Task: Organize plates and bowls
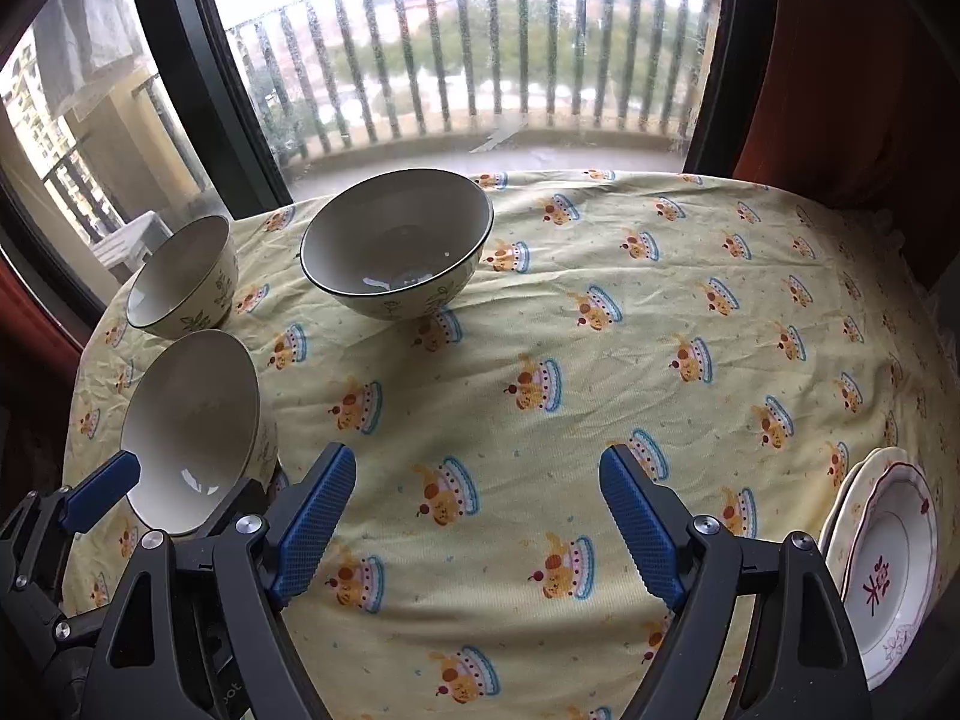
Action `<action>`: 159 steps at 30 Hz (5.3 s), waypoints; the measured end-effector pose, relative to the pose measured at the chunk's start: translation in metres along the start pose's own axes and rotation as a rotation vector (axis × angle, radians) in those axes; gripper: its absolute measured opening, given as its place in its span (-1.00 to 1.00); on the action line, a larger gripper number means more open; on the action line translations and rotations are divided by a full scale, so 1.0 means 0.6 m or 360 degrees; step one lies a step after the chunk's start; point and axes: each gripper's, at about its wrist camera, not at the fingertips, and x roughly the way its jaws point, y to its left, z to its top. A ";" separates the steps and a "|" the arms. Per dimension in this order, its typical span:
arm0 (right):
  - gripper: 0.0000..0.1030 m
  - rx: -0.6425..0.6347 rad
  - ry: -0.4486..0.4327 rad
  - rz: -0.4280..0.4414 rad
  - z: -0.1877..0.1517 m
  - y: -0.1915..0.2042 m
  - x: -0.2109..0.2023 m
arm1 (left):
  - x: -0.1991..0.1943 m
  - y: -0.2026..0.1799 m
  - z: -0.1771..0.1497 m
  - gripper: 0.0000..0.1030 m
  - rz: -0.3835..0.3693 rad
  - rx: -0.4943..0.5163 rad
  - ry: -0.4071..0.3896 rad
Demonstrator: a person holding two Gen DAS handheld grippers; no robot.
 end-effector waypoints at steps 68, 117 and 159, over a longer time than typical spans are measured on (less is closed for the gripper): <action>-0.65 0.0071 0.0147 -0.0008 -0.098 -0.166 -0.048 | -0.011 -0.210 -0.107 -0.57 -0.0117 0.0033 0.0171; 0.58 -0.0237 0.0004 0.0204 -0.101 -0.144 -0.081 | -0.063 -0.175 -0.120 0.81 -0.0033 -0.0228 0.0120; 0.58 -0.0012 -0.0218 0.0040 0.167 0.277 0.074 | 0.119 0.223 0.176 0.56 -0.0013 -0.0152 -0.0144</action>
